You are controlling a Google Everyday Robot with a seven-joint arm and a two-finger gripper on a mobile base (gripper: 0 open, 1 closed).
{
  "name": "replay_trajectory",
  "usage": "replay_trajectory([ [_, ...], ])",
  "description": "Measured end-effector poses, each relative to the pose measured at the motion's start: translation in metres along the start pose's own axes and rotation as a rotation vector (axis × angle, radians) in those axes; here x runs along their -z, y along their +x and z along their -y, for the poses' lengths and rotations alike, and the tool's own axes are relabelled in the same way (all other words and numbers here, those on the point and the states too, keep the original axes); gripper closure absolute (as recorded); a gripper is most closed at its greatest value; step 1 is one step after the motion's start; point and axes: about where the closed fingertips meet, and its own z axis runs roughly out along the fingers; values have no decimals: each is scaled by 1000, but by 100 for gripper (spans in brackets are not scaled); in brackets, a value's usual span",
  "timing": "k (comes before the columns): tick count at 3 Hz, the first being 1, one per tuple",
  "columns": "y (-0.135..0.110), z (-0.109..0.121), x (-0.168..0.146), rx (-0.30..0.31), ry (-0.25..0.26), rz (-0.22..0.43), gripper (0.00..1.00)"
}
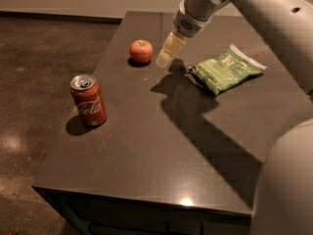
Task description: Move apple near coke can
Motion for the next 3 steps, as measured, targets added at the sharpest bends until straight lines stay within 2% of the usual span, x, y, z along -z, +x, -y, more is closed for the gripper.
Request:
replay_trajectory([
  [2,-26,4,-52,-115,25,66,0],
  [3,-37,3,-72,-142,28,90,0],
])
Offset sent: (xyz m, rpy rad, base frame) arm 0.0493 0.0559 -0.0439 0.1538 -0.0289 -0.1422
